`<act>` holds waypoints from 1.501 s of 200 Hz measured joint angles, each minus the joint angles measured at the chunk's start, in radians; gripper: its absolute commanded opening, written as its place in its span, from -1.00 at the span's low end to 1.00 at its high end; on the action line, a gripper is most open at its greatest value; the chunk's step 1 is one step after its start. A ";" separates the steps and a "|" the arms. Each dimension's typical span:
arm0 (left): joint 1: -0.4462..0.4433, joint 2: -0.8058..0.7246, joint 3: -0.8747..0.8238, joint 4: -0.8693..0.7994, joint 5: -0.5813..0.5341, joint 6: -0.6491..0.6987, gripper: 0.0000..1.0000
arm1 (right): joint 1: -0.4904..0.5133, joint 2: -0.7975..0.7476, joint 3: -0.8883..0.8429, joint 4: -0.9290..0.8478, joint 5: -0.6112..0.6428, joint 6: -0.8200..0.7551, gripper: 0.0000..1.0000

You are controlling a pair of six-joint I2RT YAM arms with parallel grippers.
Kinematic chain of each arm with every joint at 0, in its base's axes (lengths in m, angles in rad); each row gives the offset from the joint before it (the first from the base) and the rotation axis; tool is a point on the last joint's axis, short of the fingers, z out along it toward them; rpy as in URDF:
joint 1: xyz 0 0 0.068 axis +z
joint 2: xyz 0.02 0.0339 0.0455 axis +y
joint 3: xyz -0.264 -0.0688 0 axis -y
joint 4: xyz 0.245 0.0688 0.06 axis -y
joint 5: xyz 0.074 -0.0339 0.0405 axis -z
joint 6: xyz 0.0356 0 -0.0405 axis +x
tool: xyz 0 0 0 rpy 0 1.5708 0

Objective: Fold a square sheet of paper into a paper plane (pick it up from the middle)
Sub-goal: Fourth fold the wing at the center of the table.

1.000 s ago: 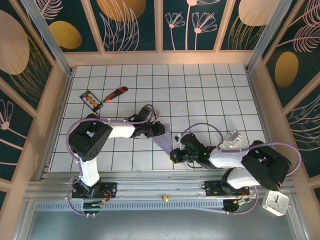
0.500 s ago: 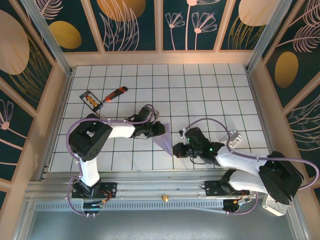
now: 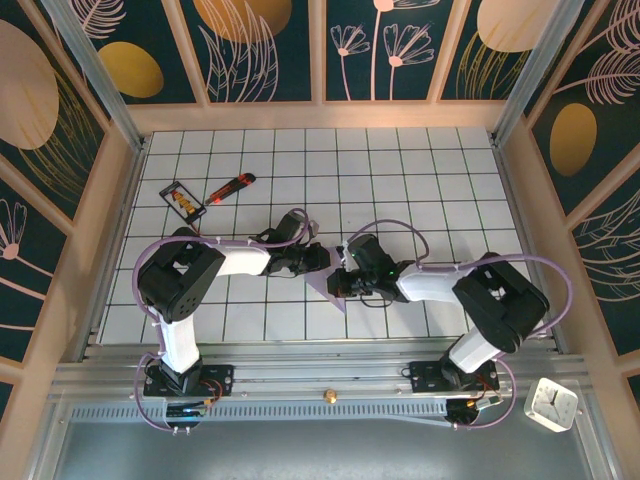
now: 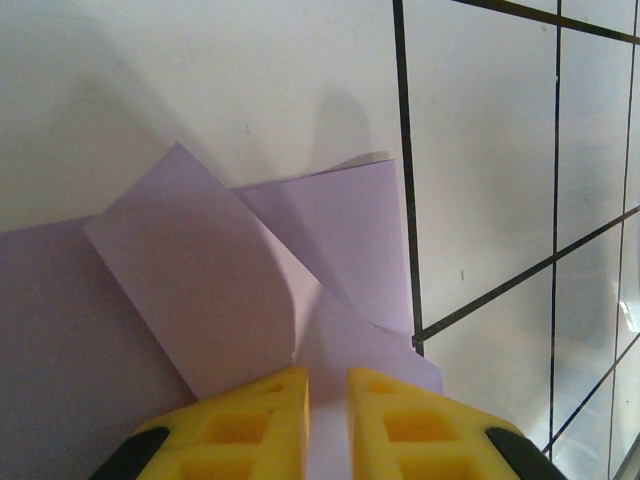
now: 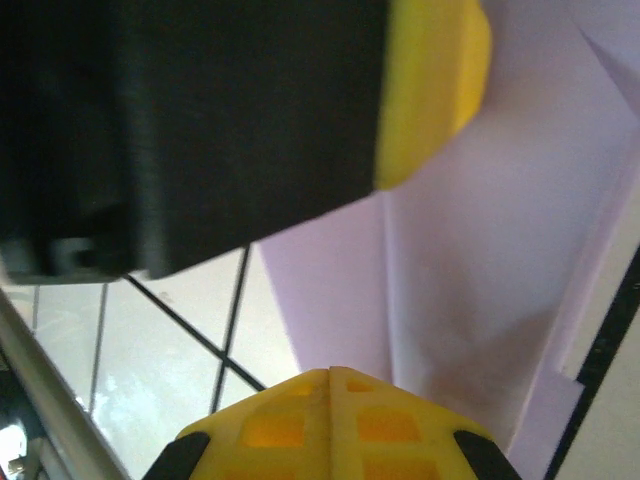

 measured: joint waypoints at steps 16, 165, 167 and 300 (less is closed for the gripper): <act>0.000 0.000 0.000 0.000 0.000 0.000 -0.62 | -0.006 0.021 -0.003 0.007 -0.013 -0.008 -1.00; 0.000 0.001 0.001 -0.001 0.000 0.004 -0.62 | 0.089 -0.167 -0.220 0.066 0.047 0.088 -1.00; 0.000 0.001 0.001 -0.001 0.000 0.004 -0.62 | 0.092 -0.171 -0.223 0.063 0.047 0.091 -1.00; 0.000 0.002 0.001 0.000 -0.002 0.004 -0.62 | 0.042 -0.191 -0.078 -0.084 0.008 0.088 -1.00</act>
